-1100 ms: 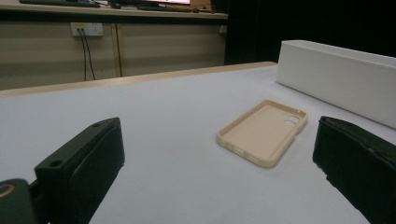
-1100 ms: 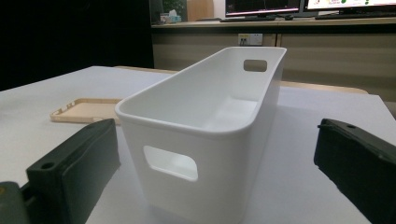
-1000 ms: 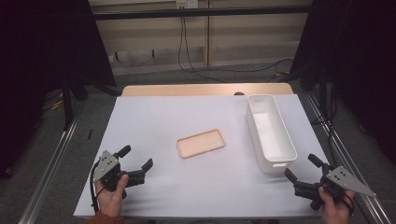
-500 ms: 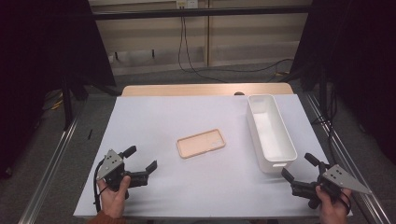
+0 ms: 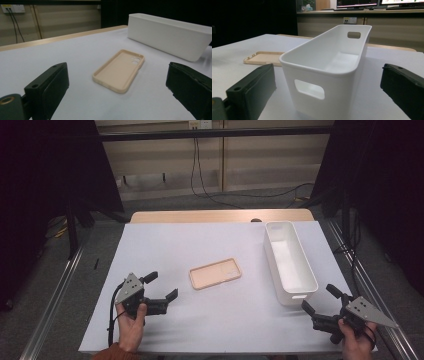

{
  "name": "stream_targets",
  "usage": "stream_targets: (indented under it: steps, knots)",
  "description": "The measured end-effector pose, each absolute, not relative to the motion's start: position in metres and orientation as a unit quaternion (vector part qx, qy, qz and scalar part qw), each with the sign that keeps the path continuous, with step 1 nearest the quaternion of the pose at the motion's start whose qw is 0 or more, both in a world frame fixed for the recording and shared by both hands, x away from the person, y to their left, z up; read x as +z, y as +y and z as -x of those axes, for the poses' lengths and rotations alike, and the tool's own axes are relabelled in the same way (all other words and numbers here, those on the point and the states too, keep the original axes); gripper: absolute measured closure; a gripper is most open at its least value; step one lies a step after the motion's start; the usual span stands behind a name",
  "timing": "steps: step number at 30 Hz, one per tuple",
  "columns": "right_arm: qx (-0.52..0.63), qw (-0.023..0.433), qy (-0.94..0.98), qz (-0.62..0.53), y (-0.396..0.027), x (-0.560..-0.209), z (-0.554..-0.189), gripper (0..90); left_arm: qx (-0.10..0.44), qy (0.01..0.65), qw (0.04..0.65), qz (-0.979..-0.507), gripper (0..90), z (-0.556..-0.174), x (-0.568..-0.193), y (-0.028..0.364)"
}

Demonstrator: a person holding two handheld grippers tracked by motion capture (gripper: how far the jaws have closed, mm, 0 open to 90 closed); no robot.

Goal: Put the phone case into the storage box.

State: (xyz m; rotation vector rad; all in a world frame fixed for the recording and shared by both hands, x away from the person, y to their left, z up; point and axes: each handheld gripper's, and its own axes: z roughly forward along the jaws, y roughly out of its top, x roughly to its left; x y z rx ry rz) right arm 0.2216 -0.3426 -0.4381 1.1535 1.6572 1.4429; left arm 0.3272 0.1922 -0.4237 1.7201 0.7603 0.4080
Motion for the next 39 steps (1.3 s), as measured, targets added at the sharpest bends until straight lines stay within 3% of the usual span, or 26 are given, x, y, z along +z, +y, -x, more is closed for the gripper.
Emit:
stream_targets:
  steps: [6,13,39]
  knots:
    - [0.549,0.322,0.633,-0.440,-0.342,-0.438,-0.221,0.0,0.150,0.318,0.573,-0.740,5.2,-0.332,-0.425,0.186]
    - [0.550,0.322,0.633,-0.440,-0.342,-0.438,-0.221,0.0,0.162,0.304,0.580,-0.738,5.2,-0.340,-0.420,0.177]
    - [0.553,0.321,0.631,-0.440,-0.343,-0.438,-0.221,0.0,0.128,0.275,0.582,-0.754,4.0,-0.393,-0.418,0.129]
